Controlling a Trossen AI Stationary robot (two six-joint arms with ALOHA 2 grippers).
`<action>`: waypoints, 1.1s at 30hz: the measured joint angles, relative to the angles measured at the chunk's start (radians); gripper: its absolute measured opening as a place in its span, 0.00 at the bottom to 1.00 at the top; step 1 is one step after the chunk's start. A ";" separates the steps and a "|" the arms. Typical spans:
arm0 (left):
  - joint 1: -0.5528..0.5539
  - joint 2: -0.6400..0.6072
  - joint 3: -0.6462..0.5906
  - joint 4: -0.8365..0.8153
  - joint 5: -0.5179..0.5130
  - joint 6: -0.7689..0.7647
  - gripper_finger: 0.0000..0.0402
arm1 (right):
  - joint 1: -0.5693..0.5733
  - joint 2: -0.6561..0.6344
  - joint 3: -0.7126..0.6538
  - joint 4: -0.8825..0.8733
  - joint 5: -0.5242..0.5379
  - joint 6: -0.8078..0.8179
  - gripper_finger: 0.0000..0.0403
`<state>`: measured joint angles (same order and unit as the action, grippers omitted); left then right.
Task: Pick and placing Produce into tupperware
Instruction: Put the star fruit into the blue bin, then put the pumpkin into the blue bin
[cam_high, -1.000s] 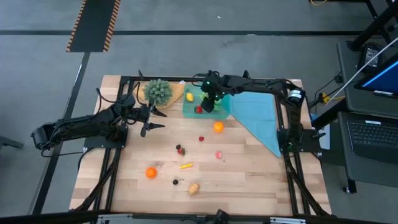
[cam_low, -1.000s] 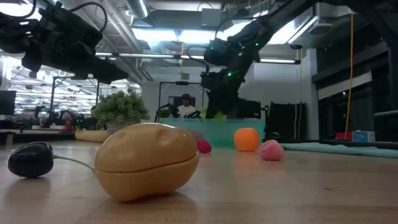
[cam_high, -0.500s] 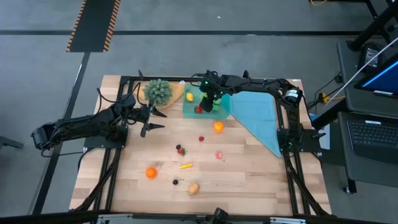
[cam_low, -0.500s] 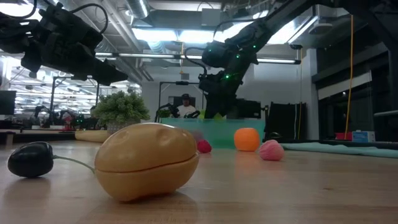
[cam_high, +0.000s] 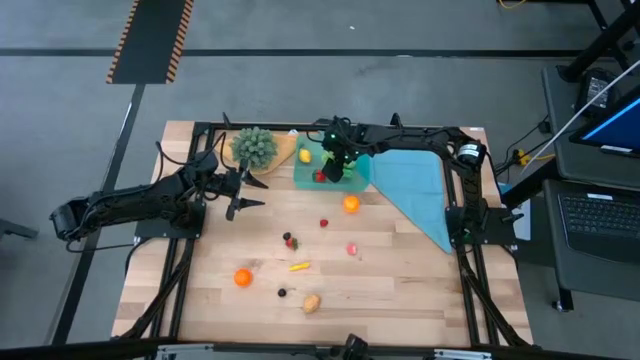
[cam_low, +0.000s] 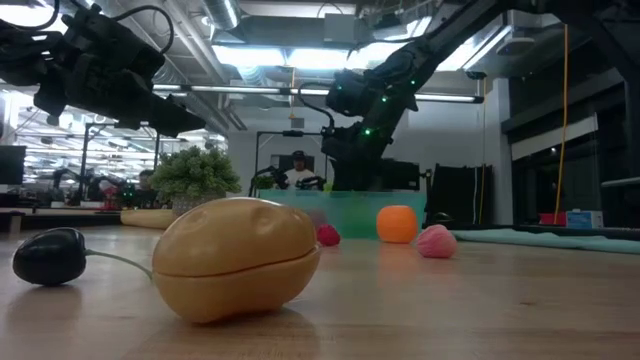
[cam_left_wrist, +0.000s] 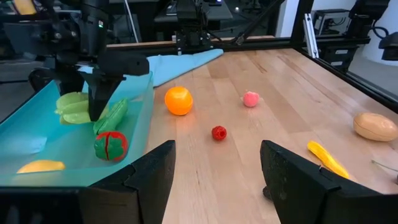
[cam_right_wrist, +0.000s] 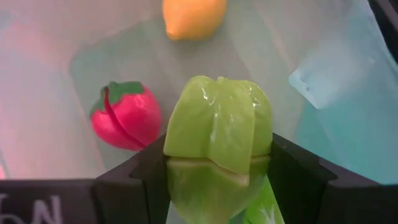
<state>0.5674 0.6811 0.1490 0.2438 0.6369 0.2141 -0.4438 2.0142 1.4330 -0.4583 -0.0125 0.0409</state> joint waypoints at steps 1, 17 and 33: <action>0.000 0.000 0.000 0.000 0.000 0.002 0.57 | 0.000 0.000 0.000 0.004 0.000 0.000 0.54; 0.000 0.000 0.000 -0.014 0.001 0.002 0.57 | 0.000 0.045 0.001 0.066 0.002 -0.026 0.54; 0.000 0.000 0.000 -0.026 0.000 0.005 0.57 | 0.000 0.049 0.020 0.061 0.002 -0.059 0.68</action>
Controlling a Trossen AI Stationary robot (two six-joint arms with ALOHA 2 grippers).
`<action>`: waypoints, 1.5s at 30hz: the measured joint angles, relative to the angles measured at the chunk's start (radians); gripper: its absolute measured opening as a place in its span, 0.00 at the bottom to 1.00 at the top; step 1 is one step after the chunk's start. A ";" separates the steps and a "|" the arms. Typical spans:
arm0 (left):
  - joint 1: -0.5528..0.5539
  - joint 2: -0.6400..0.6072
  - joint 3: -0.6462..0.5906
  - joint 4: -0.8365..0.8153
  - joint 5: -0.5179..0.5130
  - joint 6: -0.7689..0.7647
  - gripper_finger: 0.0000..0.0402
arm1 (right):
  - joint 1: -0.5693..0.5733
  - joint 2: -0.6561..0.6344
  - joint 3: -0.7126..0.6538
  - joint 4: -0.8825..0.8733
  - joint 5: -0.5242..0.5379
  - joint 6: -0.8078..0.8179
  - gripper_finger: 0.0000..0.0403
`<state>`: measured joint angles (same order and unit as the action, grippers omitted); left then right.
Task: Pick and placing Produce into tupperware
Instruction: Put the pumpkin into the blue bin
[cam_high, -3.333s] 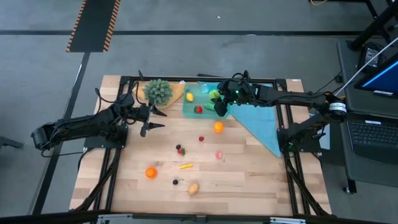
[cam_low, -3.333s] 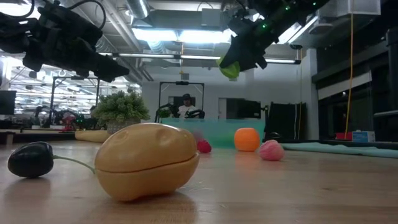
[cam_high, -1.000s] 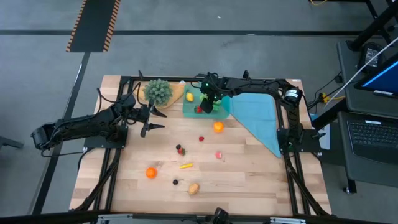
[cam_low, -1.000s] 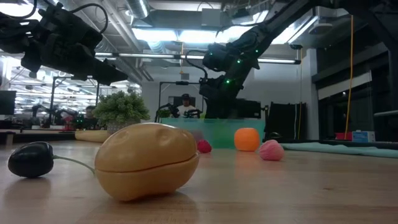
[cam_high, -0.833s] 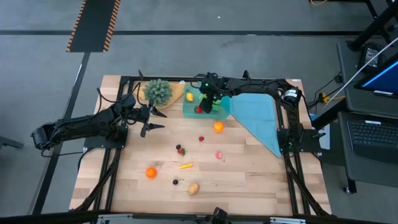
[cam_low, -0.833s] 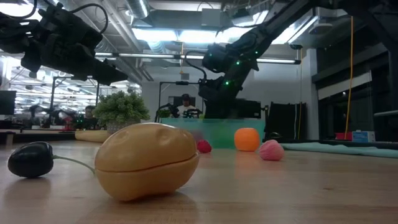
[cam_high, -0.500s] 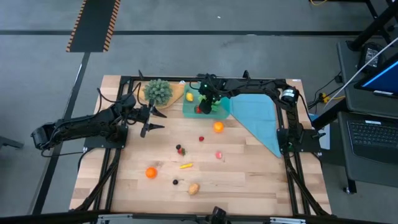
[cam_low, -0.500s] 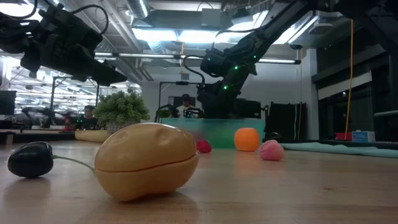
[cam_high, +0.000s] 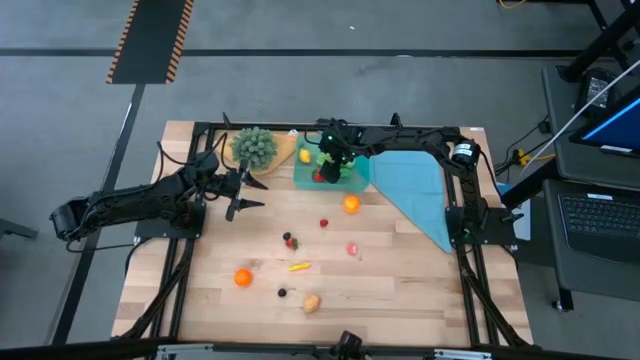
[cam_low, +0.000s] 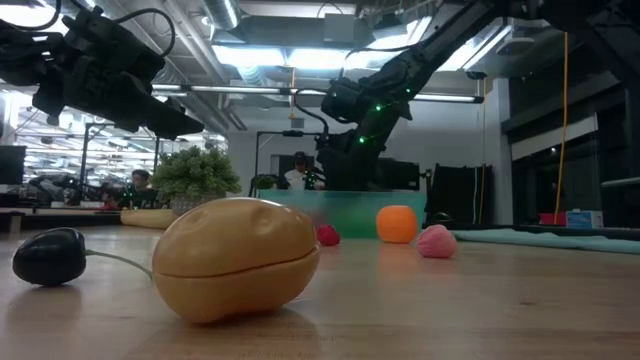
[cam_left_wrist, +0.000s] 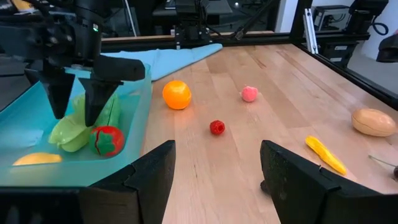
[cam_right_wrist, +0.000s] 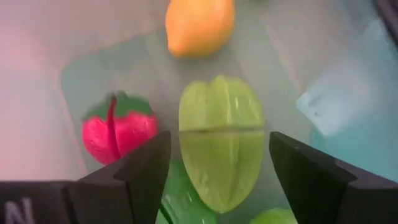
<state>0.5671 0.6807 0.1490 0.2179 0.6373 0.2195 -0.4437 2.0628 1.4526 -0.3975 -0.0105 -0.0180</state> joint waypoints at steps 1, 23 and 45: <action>0.000 0.000 0.000 0.000 0.000 0.000 0.57 | 0.000 0.000 0.010 0.002 0.000 0.009 0.68; 0.000 -0.001 0.000 0.022 0.000 -0.008 0.57 | 0.003 -0.028 0.048 0.041 0.000 0.002 0.68; 0.000 -0.312 0.000 -0.032 0.000 -0.088 0.57 | 0.200 -0.679 -0.573 0.602 0.124 -0.095 0.68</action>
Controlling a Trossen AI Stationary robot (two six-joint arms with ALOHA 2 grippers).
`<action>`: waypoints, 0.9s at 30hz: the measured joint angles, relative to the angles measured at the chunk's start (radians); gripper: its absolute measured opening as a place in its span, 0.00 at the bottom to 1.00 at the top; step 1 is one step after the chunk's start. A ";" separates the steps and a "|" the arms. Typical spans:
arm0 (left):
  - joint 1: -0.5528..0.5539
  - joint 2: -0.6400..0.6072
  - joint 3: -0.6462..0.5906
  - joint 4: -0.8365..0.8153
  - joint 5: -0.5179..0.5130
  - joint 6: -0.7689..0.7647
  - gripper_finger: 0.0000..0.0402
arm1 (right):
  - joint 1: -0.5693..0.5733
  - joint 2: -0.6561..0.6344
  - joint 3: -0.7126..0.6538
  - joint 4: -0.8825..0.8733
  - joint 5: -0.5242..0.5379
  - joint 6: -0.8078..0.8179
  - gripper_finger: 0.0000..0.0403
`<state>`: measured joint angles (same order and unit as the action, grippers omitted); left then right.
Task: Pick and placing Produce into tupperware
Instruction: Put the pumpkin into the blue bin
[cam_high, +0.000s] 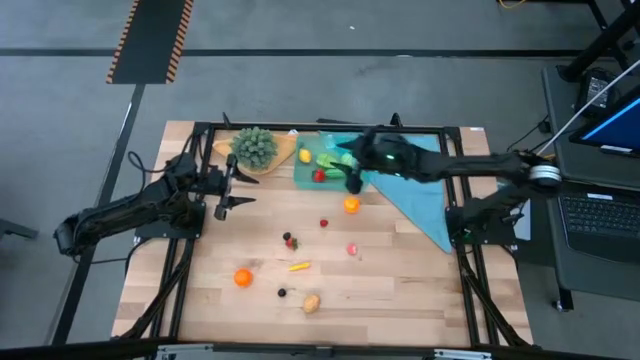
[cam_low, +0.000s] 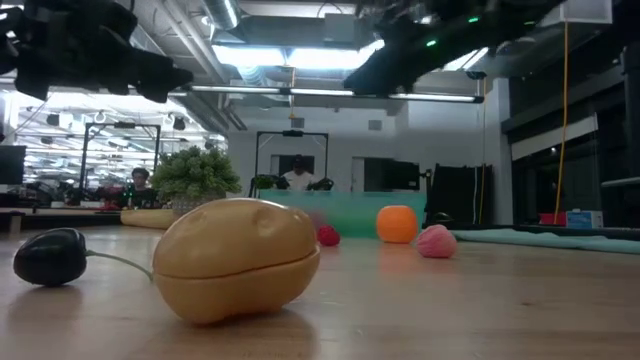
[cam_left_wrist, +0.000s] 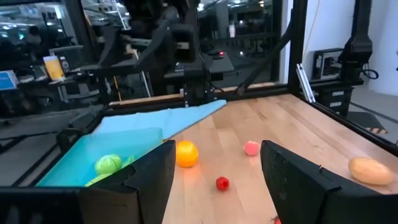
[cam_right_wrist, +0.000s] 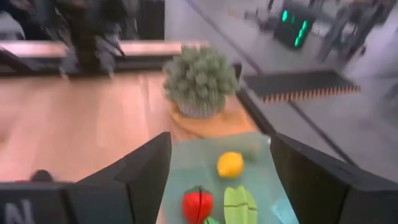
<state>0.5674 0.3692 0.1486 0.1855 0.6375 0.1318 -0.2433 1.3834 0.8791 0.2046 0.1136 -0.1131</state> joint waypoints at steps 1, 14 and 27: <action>0.000 -0.006 0.000 -0.001 0.000 0.000 0.57 | 0.007 -0.046 -0.036 0.025 0.002 -0.002 0.68; 0.000 -0.019 0.000 -0.023 -0.019 -0.049 0.57 | 0.032 -0.652 -0.450 0.051 -0.060 -0.024 0.68; -0.186 -0.052 0.013 -0.102 -0.021 -0.105 0.57 | 0.072 -0.780 -0.644 0.130 -0.108 0.061 0.68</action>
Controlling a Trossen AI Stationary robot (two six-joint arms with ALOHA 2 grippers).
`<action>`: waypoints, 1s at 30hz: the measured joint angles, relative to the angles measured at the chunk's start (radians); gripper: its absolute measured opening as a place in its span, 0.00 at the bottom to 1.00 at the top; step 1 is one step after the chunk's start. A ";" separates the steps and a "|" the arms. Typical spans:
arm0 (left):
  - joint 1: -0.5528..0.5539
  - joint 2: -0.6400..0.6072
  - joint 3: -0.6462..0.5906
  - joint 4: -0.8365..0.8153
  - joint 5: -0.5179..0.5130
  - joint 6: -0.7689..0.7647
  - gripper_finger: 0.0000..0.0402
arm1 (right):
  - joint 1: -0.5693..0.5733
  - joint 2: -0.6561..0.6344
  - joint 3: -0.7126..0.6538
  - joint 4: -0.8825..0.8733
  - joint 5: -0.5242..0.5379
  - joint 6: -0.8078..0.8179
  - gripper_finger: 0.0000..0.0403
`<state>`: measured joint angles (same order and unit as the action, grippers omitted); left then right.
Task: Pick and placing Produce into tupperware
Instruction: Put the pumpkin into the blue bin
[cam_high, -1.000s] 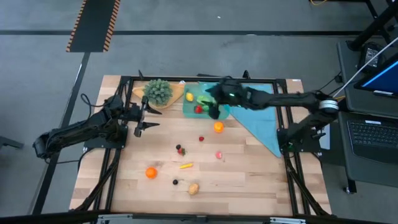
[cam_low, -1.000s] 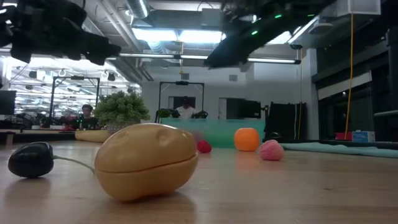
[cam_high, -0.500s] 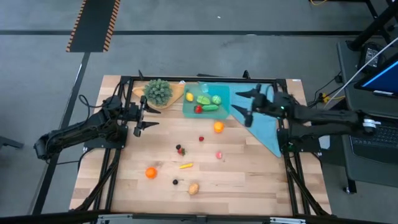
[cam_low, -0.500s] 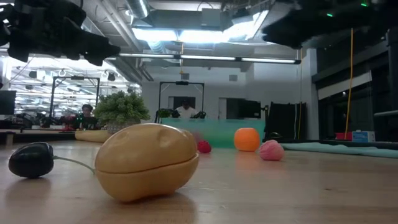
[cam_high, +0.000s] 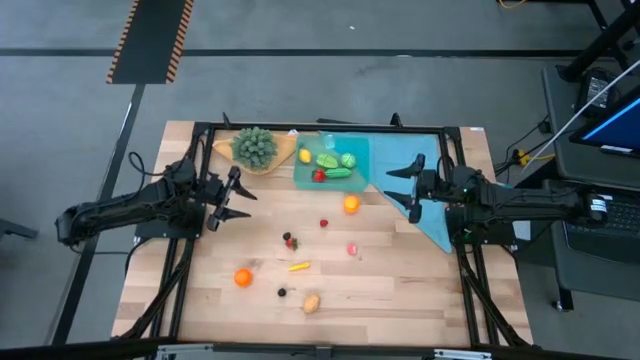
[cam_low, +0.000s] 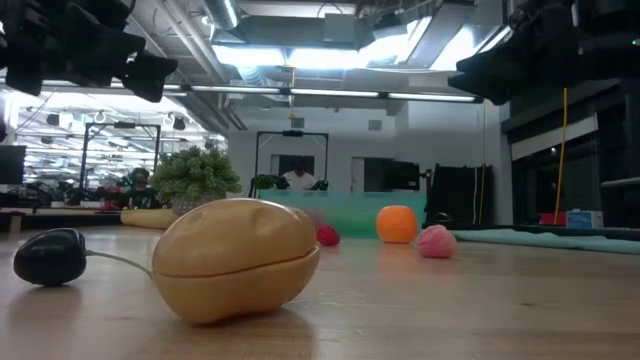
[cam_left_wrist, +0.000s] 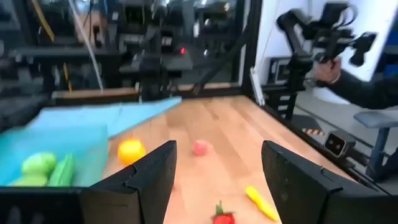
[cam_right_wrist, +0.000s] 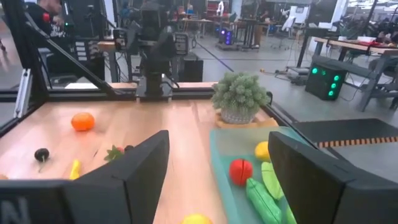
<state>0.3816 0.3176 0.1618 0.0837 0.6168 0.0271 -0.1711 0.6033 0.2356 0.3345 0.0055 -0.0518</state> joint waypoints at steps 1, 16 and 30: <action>-0.029 0.000 0.015 -0.046 -0.040 0.001 0.57 | 0.000 0.002 0.000 0.007 0.000 0.008 0.68; -0.607 0.004 0.100 -0.235 -0.712 -0.112 0.57 | 0.000 0.003 0.000 0.024 0.000 0.023 0.68; -1.054 0.146 0.187 -0.349 -1.165 -0.341 0.57 | 0.001 0.057 0.000 0.046 0.000 0.054 0.68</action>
<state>-0.6726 0.4632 0.3489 -0.2649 -0.5485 -0.3141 -0.1703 0.6602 0.2356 0.3802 0.0055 0.0024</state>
